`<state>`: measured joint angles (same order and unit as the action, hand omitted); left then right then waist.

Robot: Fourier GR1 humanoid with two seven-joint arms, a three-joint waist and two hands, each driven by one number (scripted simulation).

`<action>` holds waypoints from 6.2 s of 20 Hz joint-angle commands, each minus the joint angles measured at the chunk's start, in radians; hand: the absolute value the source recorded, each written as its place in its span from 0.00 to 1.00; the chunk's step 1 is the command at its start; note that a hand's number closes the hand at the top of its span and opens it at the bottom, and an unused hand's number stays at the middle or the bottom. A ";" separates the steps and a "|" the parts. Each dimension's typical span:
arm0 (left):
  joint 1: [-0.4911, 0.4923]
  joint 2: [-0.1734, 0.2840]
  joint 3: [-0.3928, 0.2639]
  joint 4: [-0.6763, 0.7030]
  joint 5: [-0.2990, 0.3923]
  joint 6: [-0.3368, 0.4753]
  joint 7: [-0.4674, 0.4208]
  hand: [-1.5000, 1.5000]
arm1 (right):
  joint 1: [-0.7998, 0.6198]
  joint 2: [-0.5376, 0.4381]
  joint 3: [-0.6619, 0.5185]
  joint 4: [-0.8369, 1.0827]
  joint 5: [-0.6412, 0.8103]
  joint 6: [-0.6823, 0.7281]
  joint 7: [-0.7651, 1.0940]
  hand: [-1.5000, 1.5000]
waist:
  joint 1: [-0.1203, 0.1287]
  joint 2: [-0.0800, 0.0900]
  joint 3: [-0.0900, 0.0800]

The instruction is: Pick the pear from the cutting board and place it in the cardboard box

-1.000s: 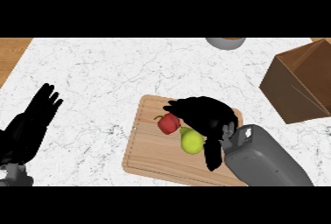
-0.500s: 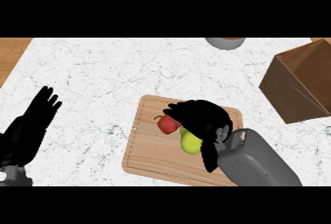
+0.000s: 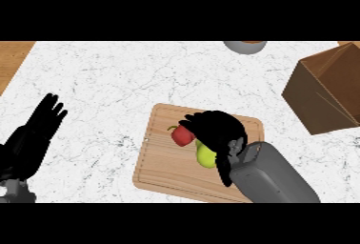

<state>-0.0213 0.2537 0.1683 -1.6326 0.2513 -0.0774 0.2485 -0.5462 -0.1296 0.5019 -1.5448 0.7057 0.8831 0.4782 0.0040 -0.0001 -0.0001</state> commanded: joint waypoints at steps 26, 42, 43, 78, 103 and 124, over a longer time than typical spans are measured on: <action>-0.038 -0.047 0.022 -0.032 -0.040 -0.021 0.055 0.50 | 0.057 0.082 0.012 0.200 0.282 -0.155 -0.277 1.00 | 0.000 0.001 0.000; -0.013 -0.054 0.048 -0.066 -0.043 -0.012 0.063 0.50 | 0.024 0.118 -0.347 0.315 0.364 -0.359 -0.038 1.00 | -0.009 0.004 0.001; 0.010 -0.044 0.046 -0.053 -0.037 -0.044 0.046 0.50 | 0.053 0.128 -0.374 0.316 0.374 -0.419 0.034 1.00 | -0.011 0.004 0.001; 0.018 -0.029 0.088 -0.052 0.002 -0.081 0.060 0.50 | -0.352 -0.131 -0.592 -0.011 0.530 -0.388 0.352 1.00 | 0.002 -0.001 0.000; -0.041 -0.035 0.082 0.029 -0.040 -0.085 0.015 0.50 | -0.083 -0.205 -0.806 0.471 0.345 -0.762 0.005 0.00 | 0.000 0.003 0.000; -0.008 -0.044 0.087 -0.013 -0.046 -0.074 0.032 0.50 | 0.045 -0.212 -1.150 0.131 -0.160 -1.000 -0.158 0.00 | -0.008 -0.002 0.000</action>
<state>-0.0477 0.1989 0.2431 -1.6489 0.1928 -0.1268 0.2951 -0.5506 -0.2915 -0.5903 -1.3644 0.6361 -0.1477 0.3208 -0.0081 -0.0039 -0.0006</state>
